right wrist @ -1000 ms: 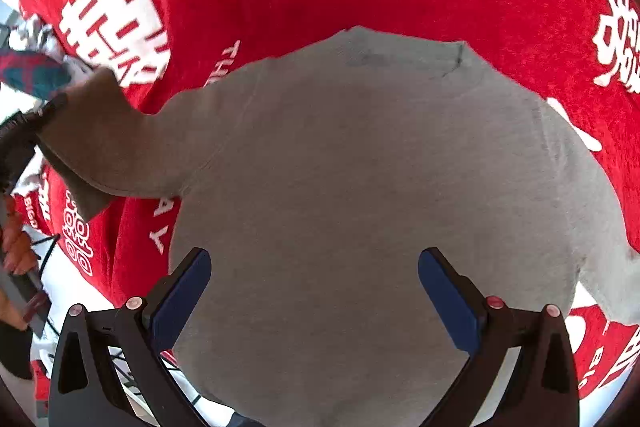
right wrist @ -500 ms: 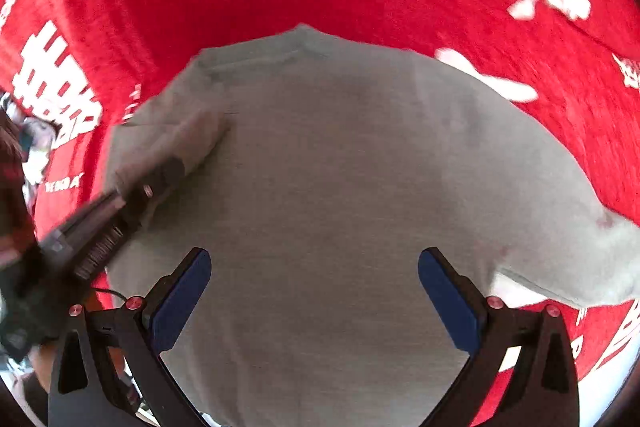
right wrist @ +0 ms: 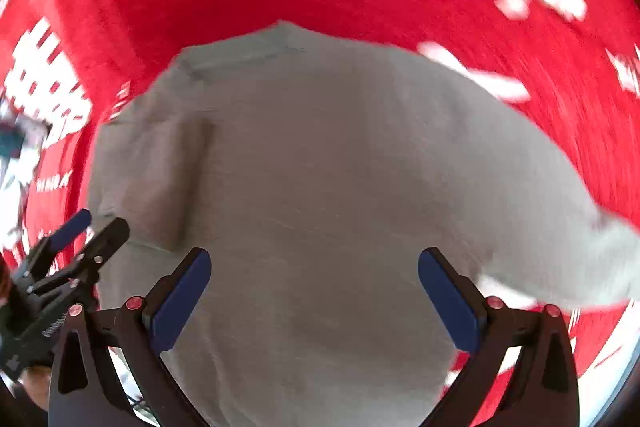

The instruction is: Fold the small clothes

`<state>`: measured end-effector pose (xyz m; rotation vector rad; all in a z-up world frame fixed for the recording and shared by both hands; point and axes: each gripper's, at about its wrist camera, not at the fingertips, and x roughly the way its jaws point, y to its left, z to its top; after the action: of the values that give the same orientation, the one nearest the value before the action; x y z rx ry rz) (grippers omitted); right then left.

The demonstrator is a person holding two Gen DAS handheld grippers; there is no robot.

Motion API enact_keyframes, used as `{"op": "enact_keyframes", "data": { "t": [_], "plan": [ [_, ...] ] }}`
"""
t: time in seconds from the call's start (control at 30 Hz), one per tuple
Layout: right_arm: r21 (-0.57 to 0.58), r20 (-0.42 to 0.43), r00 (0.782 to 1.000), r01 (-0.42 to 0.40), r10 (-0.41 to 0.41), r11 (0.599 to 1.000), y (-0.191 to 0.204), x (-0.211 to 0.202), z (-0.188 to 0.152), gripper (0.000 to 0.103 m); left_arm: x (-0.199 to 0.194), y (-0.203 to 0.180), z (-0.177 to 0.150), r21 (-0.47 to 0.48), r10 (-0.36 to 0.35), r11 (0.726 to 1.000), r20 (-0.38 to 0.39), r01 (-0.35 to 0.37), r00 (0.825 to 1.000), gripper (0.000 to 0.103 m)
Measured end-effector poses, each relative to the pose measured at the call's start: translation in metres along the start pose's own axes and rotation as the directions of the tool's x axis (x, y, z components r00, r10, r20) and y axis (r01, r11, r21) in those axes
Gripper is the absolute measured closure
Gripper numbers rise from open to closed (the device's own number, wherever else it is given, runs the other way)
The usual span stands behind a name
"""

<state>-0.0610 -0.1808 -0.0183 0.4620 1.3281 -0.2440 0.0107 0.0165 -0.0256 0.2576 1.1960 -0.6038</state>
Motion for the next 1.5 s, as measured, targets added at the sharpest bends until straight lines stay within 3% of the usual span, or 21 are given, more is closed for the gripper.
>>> {"op": "enact_keyframes", "data": {
  "t": [0.13,0.2,0.3,0.37,0.4,0.43,0.5,0.57,0.6,0.67,0.73,0.9,1.0,1.07,1.1,1.13,1.17,1.3,1.37,1.4,1.5],
  "plan": [
    [-0.291,0.041,0.999,0.017,-0.005,0.956,0.080,0.011,0.011,0.000,-0.025,0.063,-0.005,-0.096,0.142,0.985,0.004,-0.141,0.990,0.015],
    [-0.436,0.064,0.996,0.087,-0.065,0.896,0.117,0.029,0.009,0.000,-0.023,0.099,-0.007,-0.158,0.222,0.962,-0.022,-0.223,0.975,0.015],
    [-0.591,0.163,0.967,0.256,-0.198,0.765,0.157,0.060,0.000,0.002,-0.002,0.129,-0.003,-0.228,0.240,0.941,-0.078,-0.252,0.968,0.015],
    [-0.597,0.233,0.934,0.357,-0.270,0.719,0.165,0.068,0.004,0.025,0.016,0.142,0.000,-0.247,0.217,0.940,-0.101,-0.235,0.971,0.015],
    [-0.566,0.218,0.943,0.332,-0.251,0.755,0.159,0.064,0.009,0.069,0.024,0.147,-0.001,-0.237,0.216,0.942,-0.114,-0.238,0.970,0.015],
    [-0.495,0.179,0.964,0.259,-0.195,0.829,0.145,0.055,0.017,0.092,0.033,0.146,-0.002,-0.219,0.226,0.943,-0.126,-0.249,0.966,0.015],
    [-0.295,0.156,0.985,0.111,-0.067,0.949,0.105,0.035,0.028,0.092,0.040,0.144,-0.004,-0.211,0.207,0.951,-0.108,-0.225,0.972,0.015],
    [-0.086,0.158,0.987,-0.023,0.036,0.996,0.058,0.023,0.030,0.092,0.038,0.145,-0.005,-0.201,0.209,0.953,-0.104,-0.226,0.972,0.015],
    [0.039,0.159,0.984,-0.088,0.080,0.995,0.030,0.021,0.028,0.091,0.038,0.145,-0.005,-0.196,0.206,0.955,-0.103,-0.223,0.973,0.015],
    [0.294,0.151,0.971,-0.225,0.187,0.929,-0.028,0.026,0.014,0.074,0.040,0.145,-0.006,-0.196,0.194,0.957,-0.109,-0.213,0.975,0.015],
    [0.458,0.164,0.953,-0.303,0.255,0.836,-0.066,0.031,-0.005,0.032,0.041,0.145,0.003,-0.184,0.178,0.962,-0.125,-0.199,0.976,0.015],
    [0.547,0.223,0.929,-0.370,0.296,0.751,-0.099,0.028,-0.023,0.032,0.047,0.161,0.039,-0.183,0.143,0.970,-0.096,-0.159,0.985,0.015],
    [0.604,0.253,0.918,-0.397,0.307,0.691,-0.109,0.032,-0.026,0.032,0.079,0.170,0.063,-0.195,0.088,0.973,-0.170,-0.121,0.982,0.015],
    [0.635,0.257,0.916,-0.400,0.307,0.660,-0.117,0.033,-0.025,0.035,0.087,0.170,0.073,-0.195,0.068,0.976,-0.160,-0.099,0.985,0.017],
    [0.640,0.252,0.917,-0.397,0.309,0.658,-0.123,0.031,-0.024,0.054,0.086,0.166,0.079,-0.172,0.046,0.982,-0.154,-0.073,0.987,0.038],
    [0.633,0.246,0.916,-0.400,0.317,0.663,-0.121,0.031,-0.021,0.086,0.083,0.164,0.081,-0.159,0.022,0.986,-0.139,-0.045,0.990,0.076],
    [0.623,0.243,0.915,-0.403,0.323,0.671,-0.124,0.027,-0.019,0.095,0.079,0.161,0.083,-0.145,-0.011,0.989,-0.119,-0.006,0.993,0.092],
    [0.492,0.269,0.911,-0.408,0.312,0.769,-0.097,0.009,0.001,0.094,0.063,0.164,0.084,-0.146,-0.001,0.989,-0.064,-0.009,0.998,0.094],
    [0.445,0.263,0.924,-0.371,0.277,0.815,-0.089,0.007,0.010,0.094,0.061,0.174,0.081,-0.163,0.011,0.986,-0.054,-0.020,0.998,0.094],
    [0.454,0.249,0.932,-0.351,0.261,0.819,-0.089,0.010,0.009,0.094,0.064,0.180,0.079,-0.178,0.014,0.984,-0.062,-0.024,0.998,0.099],
    [0.556,0.196,0.959,-0.280,0.203,0.782,-0.108,0.029,-0.010,0.094,0.078,0.197,0.076,-0.192,0.069,0.977,-0.106,-0.089,0.992,0.099]
  ]
}}
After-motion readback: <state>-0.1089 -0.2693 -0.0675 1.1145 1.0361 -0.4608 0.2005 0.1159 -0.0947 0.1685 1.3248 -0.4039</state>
